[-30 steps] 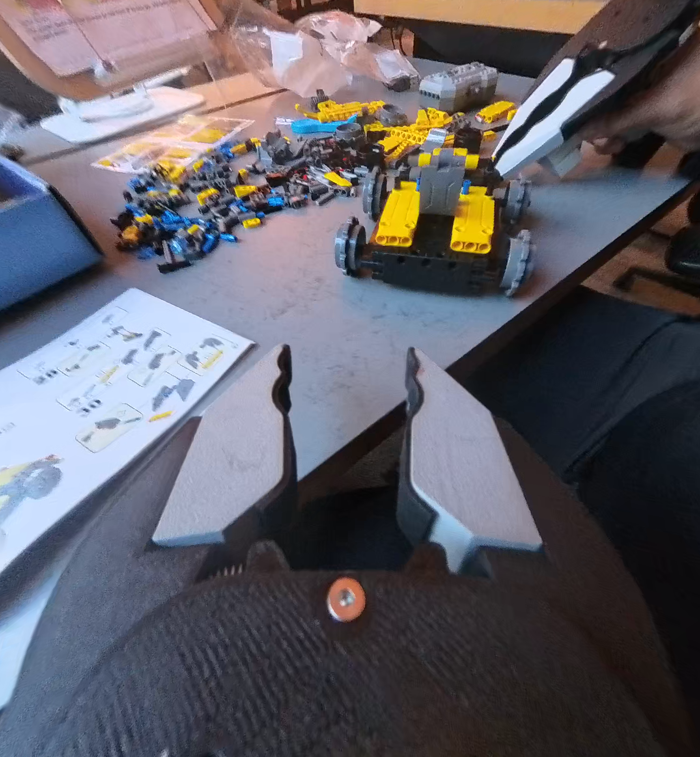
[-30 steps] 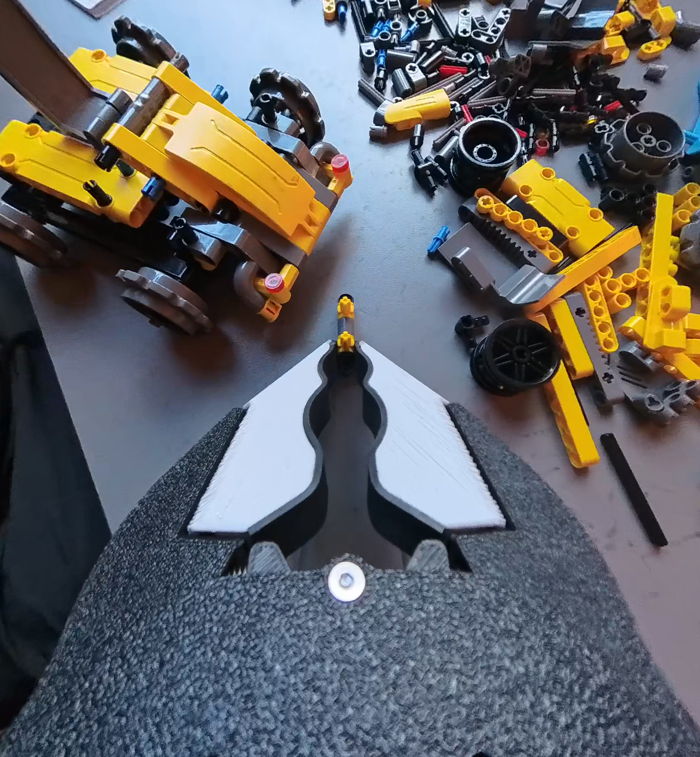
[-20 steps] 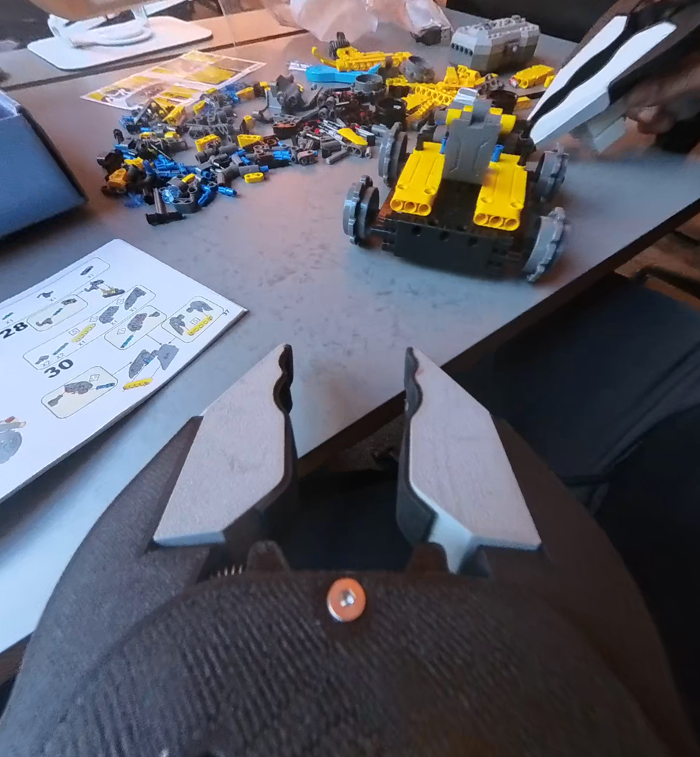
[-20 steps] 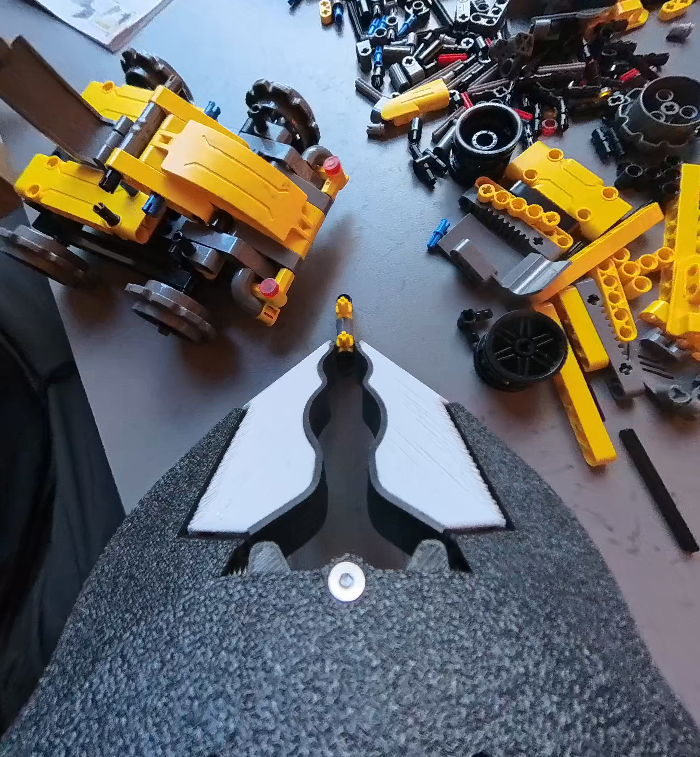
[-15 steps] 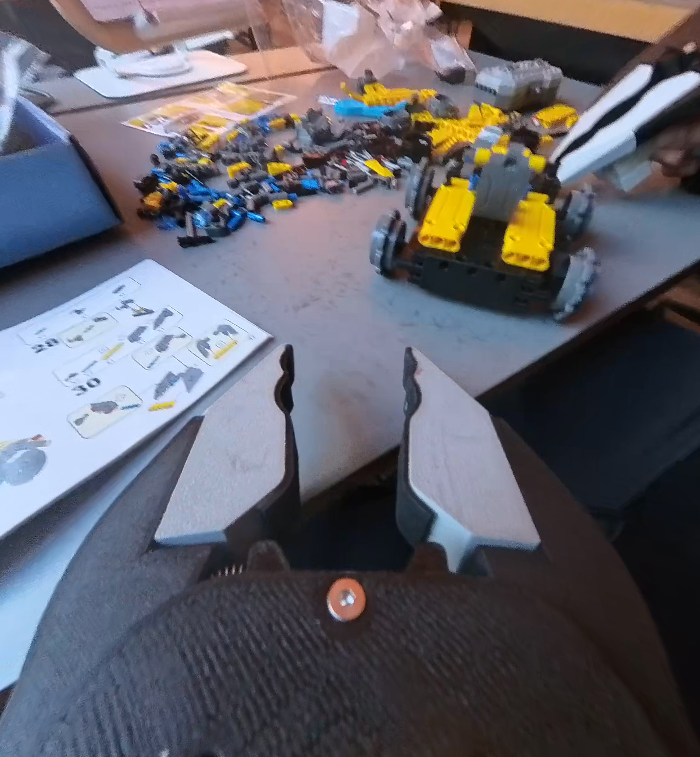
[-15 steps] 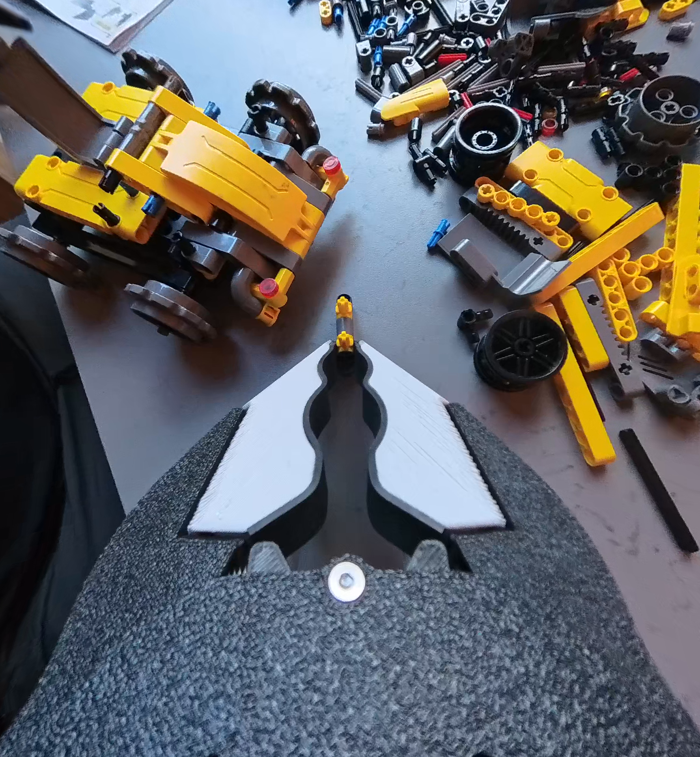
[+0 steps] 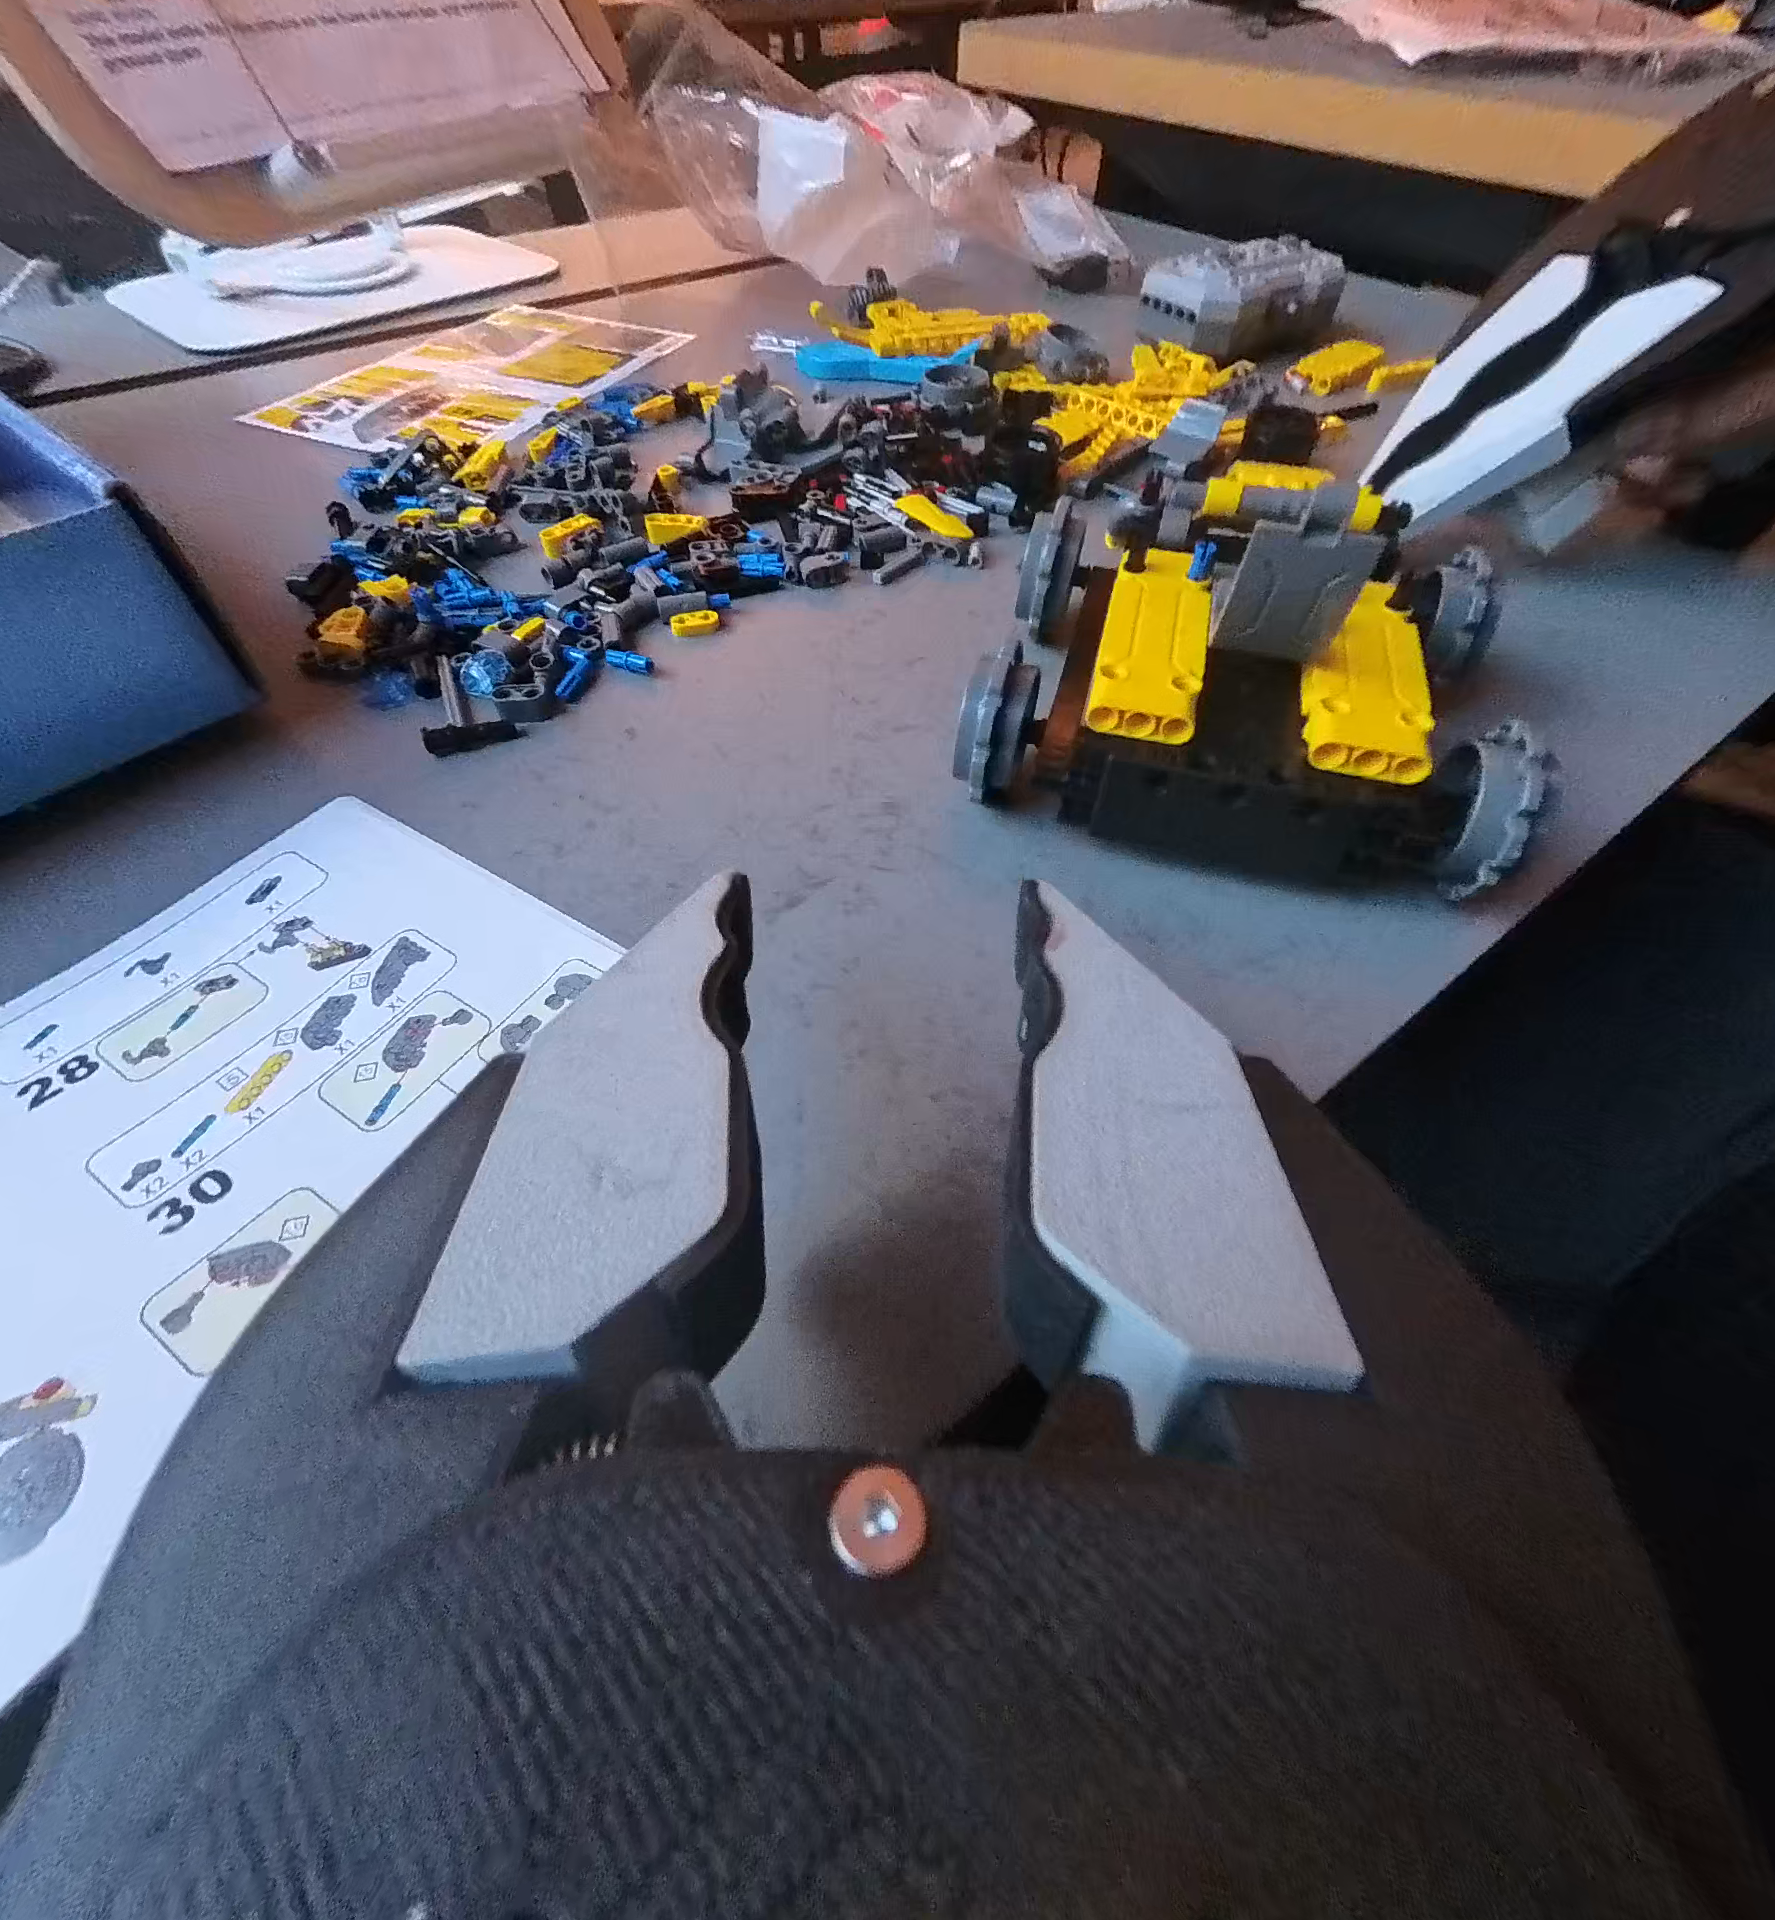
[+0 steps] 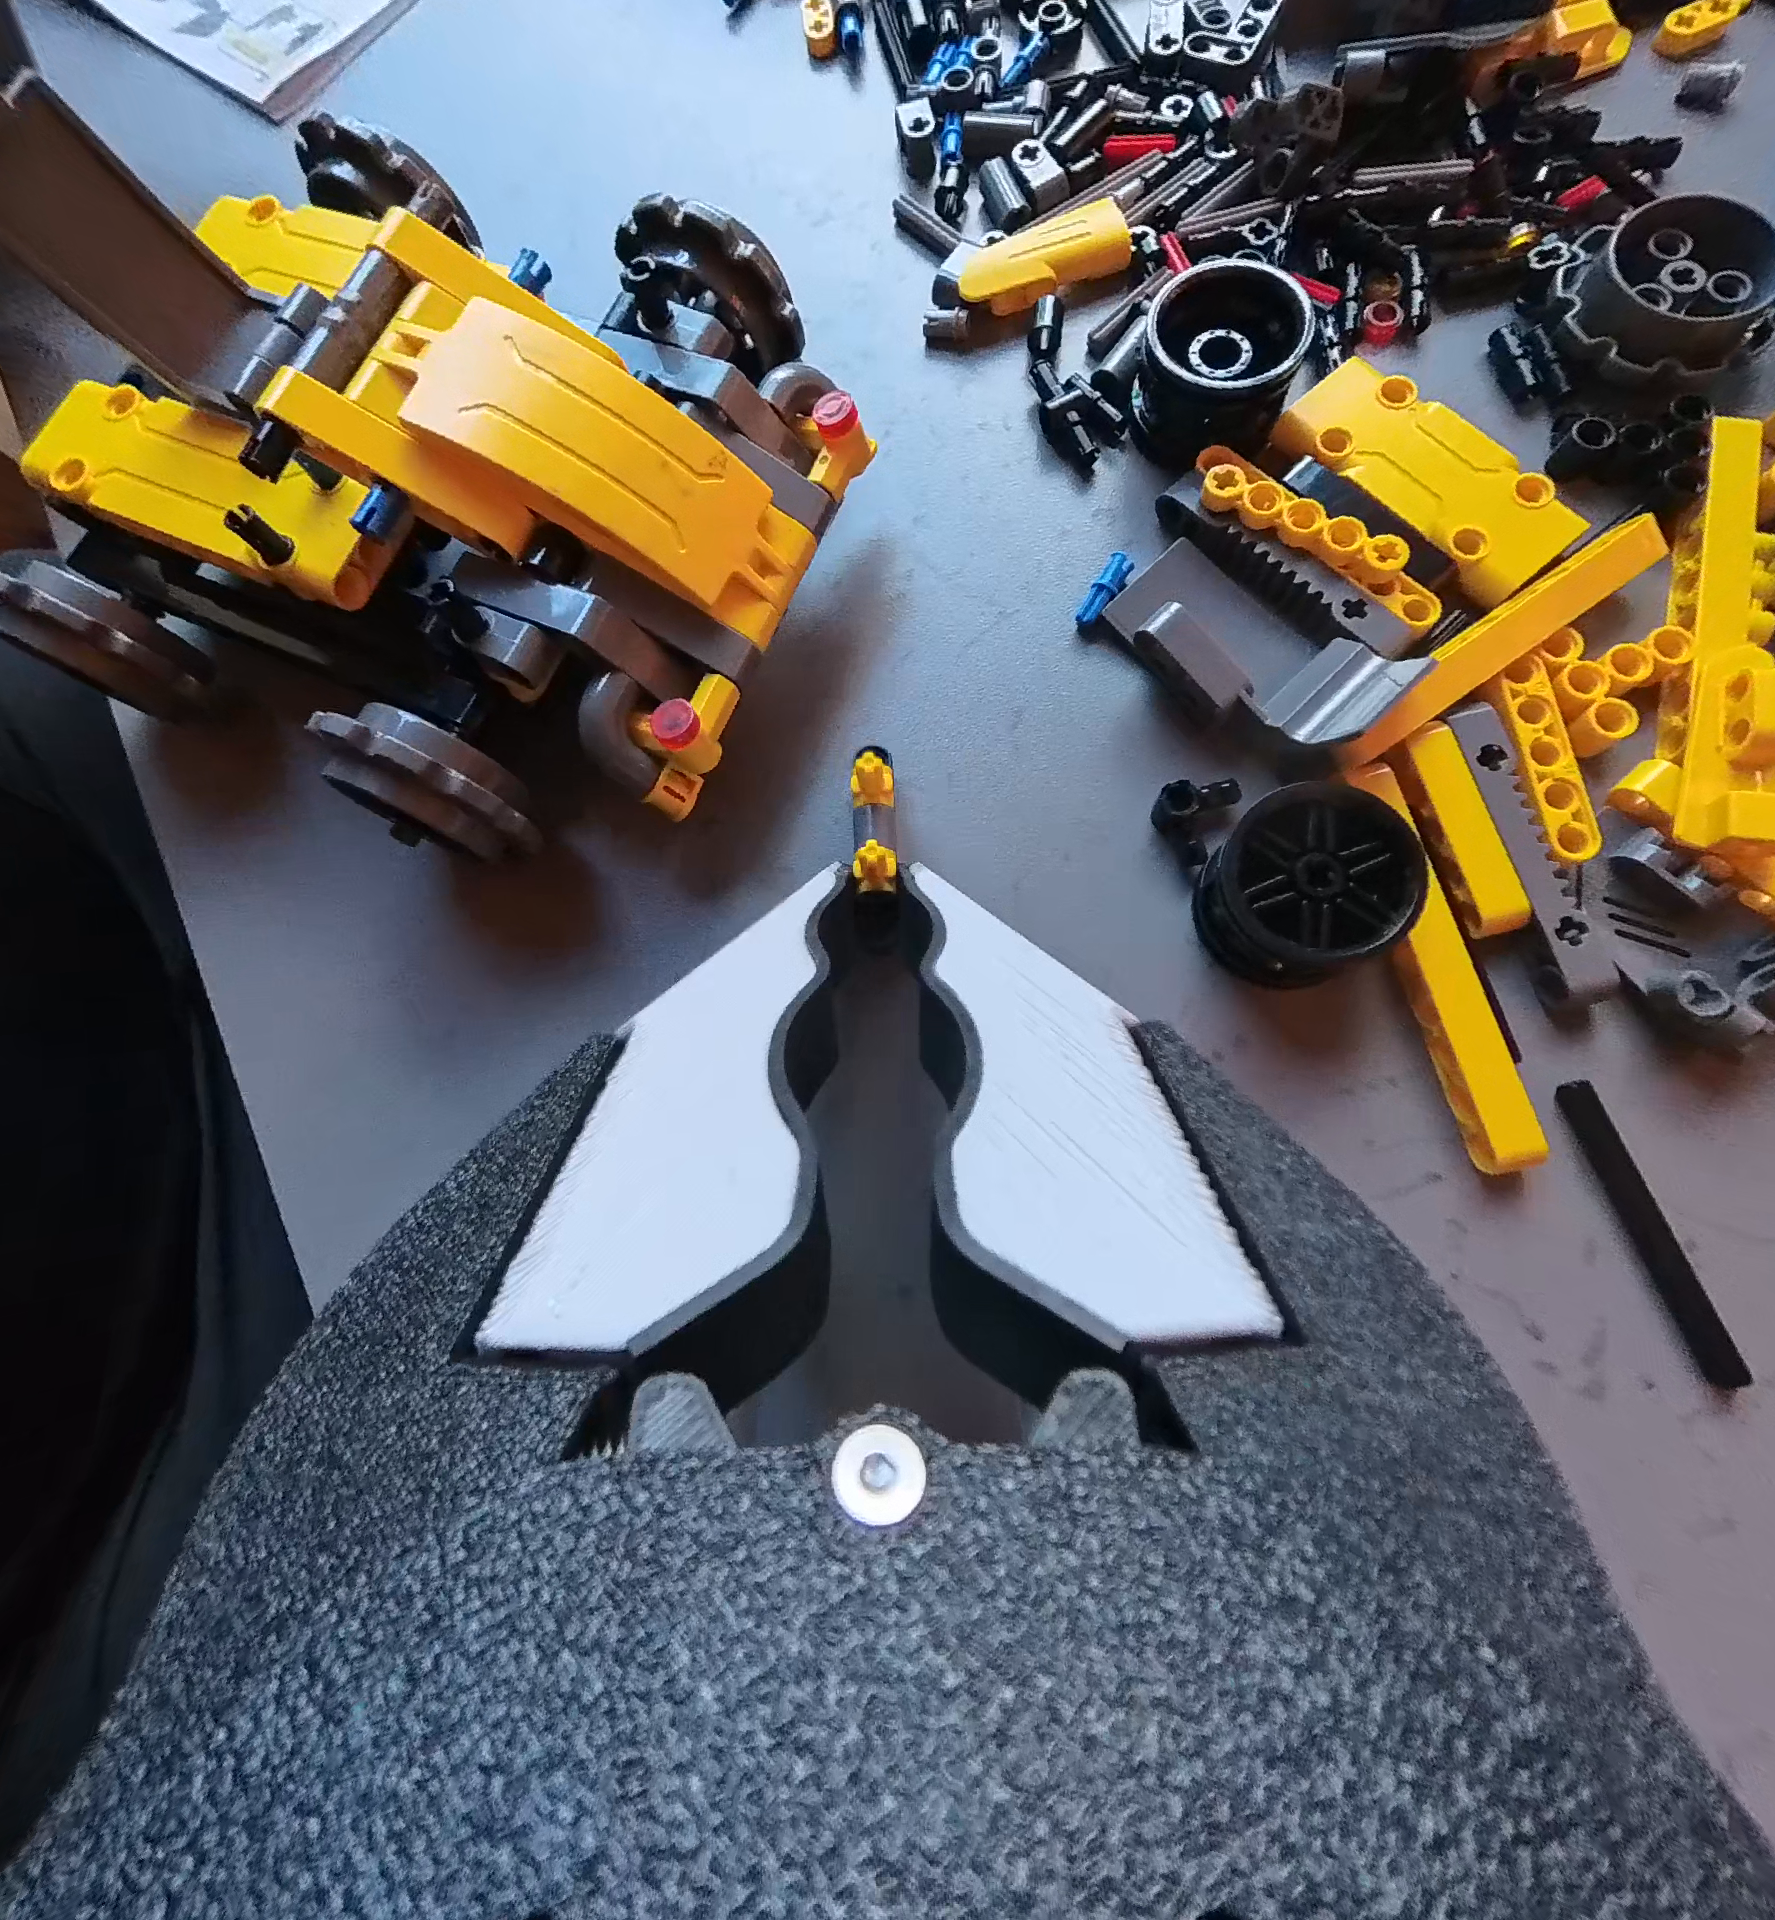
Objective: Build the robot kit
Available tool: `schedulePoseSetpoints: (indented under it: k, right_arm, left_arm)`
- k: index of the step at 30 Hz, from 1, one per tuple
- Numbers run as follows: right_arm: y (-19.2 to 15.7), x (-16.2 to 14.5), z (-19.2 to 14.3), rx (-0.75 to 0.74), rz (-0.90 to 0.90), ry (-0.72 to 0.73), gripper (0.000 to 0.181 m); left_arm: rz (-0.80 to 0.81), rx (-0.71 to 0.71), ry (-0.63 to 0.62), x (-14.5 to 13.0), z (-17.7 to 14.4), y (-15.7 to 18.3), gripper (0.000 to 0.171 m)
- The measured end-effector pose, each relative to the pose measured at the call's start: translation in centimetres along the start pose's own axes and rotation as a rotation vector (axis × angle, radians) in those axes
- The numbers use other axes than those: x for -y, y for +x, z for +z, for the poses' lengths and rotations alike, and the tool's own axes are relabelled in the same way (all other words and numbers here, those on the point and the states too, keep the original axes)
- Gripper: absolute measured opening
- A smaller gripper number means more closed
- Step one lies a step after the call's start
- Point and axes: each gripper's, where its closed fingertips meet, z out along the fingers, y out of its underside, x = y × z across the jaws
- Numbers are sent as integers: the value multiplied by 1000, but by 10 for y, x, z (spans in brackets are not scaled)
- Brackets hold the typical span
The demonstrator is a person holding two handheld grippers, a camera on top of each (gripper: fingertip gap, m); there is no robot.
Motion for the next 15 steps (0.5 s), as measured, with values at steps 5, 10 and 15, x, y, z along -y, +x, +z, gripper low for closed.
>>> schedulePoseSetpoints:
  k: [5,10,15]
  right_arm:
    - [3,-7,-8,12,7,-2,7]
    - [5,-17,-19,15,2,-5,7]
    - [9,-23,-25,-19,-23,-7,7]
  left_arm:
    - [-9,-35,-14,-4,5,2,46]
    - [22,-37,-19,-6,5,4,43]
    - [1,-50,-16,-7,6,5,42]
